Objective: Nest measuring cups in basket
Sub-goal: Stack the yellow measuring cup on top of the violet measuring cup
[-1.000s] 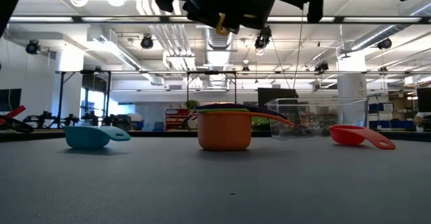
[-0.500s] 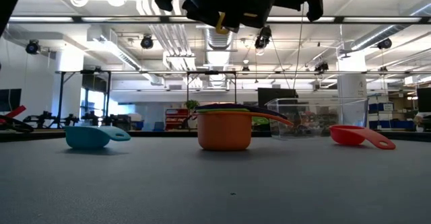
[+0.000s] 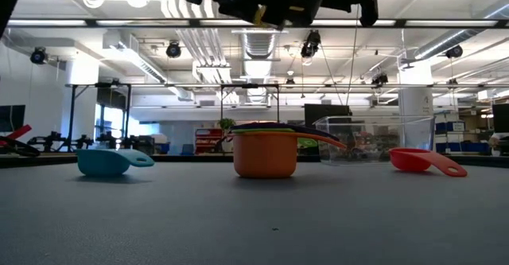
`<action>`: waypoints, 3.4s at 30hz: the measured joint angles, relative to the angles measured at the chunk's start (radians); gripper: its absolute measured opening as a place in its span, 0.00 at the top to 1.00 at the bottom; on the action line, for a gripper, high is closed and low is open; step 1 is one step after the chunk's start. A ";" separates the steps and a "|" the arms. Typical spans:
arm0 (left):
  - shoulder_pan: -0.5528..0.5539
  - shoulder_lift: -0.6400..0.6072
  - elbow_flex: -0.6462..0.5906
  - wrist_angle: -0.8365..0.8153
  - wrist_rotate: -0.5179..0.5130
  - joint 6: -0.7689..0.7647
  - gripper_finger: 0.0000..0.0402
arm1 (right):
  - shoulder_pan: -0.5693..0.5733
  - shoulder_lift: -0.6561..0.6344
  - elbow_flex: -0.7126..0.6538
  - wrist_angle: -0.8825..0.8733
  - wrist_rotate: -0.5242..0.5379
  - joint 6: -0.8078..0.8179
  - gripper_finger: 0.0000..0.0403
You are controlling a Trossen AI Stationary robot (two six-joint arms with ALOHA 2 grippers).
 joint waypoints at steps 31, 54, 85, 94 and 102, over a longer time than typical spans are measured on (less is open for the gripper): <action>-0.184 -0.008 0.235 -0.727 -0.003 -0.466 0.50 | 0.002 -0.212 0.010 -0.537 -0.430 -0.113 0.98; -0.144 -0.137 0.042 0.325 0.800 0.576 0.92 | 0.001 0.077 0.381 -1.069 -0.513 -0.247 0.98; -0.093 -0.634 -1.119 2.017 0.947 0.929 0.99 | -0.189 0.141 0.377 -1.034 -0.836 -0.501 0.98; -0.093 -0.634 -1.068 1.920 0.952 0.936 0.99 | -0.213 0.397 0.630 -1.209 -0.857 -0.567 0.98; -0.093 -0.634 -1.055 1.888 0.954 0.936 0.99 | -0.234 0.579 0.815 -1.335 -0.855 -0.601 0.98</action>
